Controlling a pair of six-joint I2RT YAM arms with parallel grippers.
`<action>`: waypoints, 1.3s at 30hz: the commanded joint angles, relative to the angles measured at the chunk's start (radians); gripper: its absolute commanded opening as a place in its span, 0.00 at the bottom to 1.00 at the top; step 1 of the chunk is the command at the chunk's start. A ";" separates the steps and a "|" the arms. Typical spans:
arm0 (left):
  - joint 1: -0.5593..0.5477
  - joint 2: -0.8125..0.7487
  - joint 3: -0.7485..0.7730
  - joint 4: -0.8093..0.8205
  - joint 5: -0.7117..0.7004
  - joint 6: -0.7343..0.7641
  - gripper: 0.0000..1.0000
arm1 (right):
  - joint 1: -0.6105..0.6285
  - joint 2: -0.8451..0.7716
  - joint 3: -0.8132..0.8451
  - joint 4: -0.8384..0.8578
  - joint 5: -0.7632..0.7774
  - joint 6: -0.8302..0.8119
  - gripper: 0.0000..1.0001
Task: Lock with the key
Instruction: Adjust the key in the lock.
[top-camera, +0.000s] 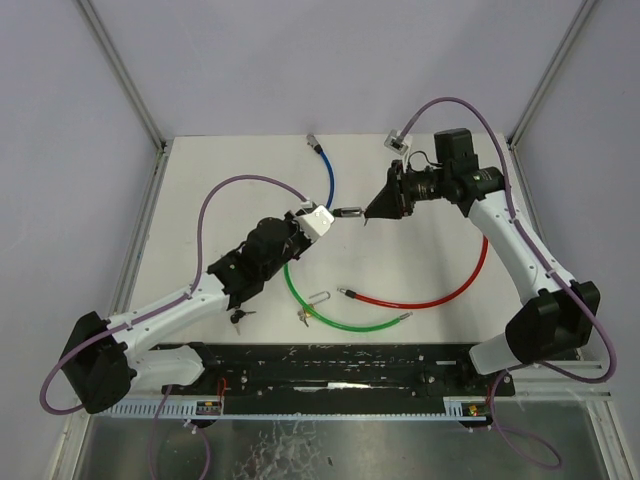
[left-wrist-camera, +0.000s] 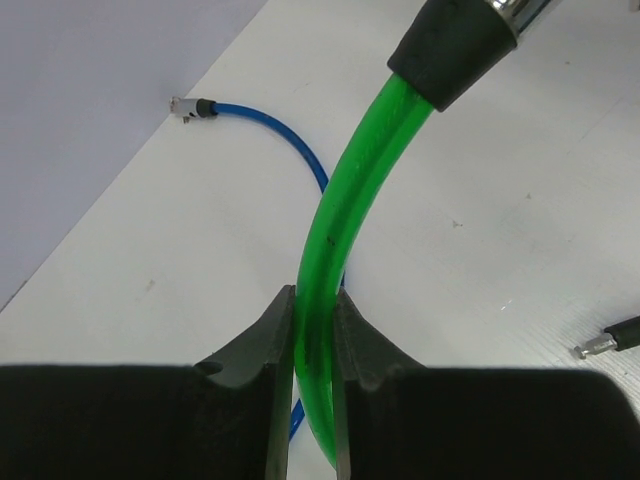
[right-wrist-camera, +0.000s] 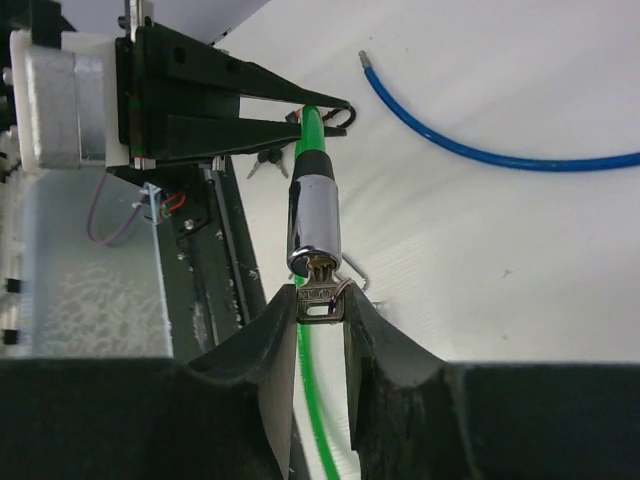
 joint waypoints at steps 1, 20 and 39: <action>-0.008 -0.016 0.004 0.158 -0.008 0.004 0.01 | 0.018 0.070 0.068 -0.081 -0.029 0.178 0.09; 0.000 -0.044 -0.034 0.176 -0.013 0.012 0.01 | -0.060 0.057 0.211 -0.153 -0.068 0.079 0.70; 0.002 -0.034 -0.001 0.134 0.081 -0.024 0.01 | -0.025 -0.184 -0.107 0.059 -0.077 -0.651 0.56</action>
